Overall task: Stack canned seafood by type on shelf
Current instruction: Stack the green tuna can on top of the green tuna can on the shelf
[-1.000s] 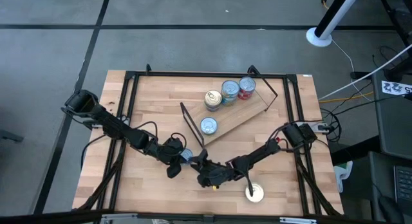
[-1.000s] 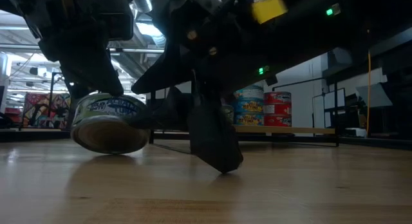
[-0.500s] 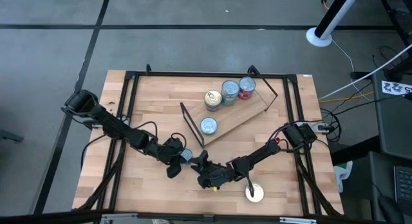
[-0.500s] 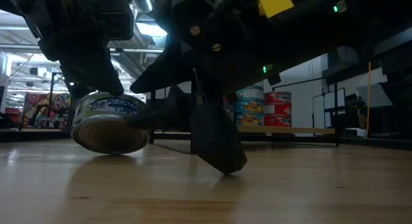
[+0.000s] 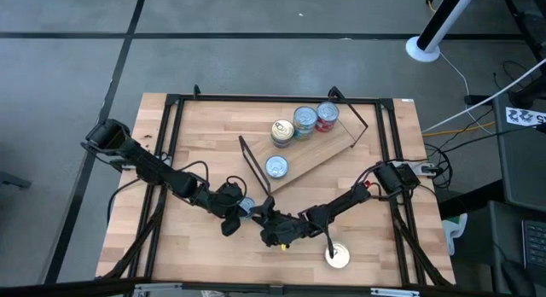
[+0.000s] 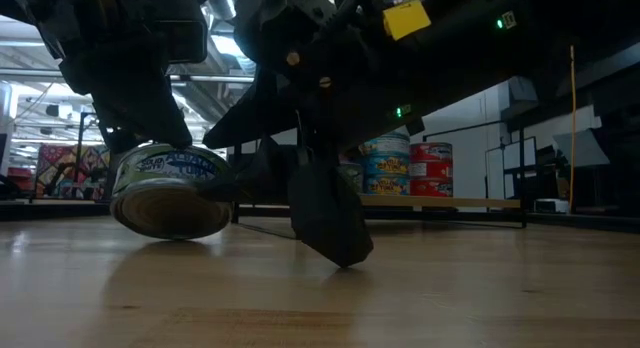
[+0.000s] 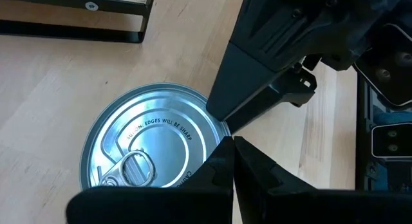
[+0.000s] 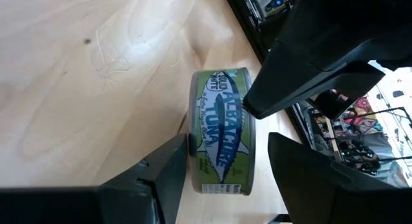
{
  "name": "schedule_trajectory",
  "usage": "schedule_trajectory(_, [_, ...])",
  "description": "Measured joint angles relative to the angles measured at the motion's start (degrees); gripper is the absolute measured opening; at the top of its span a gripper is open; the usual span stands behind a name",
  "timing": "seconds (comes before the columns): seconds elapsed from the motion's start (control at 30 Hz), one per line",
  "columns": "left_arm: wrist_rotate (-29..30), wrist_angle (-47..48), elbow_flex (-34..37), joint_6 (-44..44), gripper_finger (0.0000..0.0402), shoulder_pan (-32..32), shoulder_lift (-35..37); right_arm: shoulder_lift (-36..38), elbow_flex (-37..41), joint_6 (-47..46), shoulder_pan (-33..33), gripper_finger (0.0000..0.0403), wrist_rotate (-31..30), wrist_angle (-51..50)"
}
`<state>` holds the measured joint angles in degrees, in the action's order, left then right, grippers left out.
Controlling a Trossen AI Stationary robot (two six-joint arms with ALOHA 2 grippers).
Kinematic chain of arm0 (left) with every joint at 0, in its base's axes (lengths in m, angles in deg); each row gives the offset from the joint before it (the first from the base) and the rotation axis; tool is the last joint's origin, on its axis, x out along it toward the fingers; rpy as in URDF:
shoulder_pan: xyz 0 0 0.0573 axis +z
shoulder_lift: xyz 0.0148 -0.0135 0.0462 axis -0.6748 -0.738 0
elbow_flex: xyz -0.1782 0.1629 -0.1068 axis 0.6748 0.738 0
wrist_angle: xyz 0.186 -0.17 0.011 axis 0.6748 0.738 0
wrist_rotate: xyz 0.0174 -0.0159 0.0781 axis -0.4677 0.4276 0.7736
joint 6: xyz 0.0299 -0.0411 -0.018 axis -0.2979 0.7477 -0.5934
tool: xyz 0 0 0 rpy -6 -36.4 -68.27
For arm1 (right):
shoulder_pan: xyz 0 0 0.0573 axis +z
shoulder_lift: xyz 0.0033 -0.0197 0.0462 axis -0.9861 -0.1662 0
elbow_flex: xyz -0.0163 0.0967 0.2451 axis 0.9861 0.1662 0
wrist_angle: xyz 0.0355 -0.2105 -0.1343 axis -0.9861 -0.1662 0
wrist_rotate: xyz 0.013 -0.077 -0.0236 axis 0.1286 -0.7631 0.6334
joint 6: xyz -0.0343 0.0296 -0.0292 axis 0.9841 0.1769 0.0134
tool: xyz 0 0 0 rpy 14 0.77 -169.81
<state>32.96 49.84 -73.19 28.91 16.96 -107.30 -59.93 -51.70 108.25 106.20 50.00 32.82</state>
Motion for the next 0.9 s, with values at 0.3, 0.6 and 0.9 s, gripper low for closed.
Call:
schedule_trajectory(0.3, [0.0,-0.5,0.0,0.1,0.0,0.0,0.0,0.1,-0.1,-0.2,0.0,0.0215,2.4,-1.5])
schedule_trajectory(0.6, [0.0,-3.1,0.0,0.0,0.0,0.0,0.0,0.1,-0.1,-3.3,-0.7,0.0215,1.7,-2.1])
schedule_trajectory(0.9, [0.0,-2.9,0.0,1.5,0.0001,0.0,0.0,0.1,-0.1,-4.4,-0.7,0.0146,1.7,-2.1])
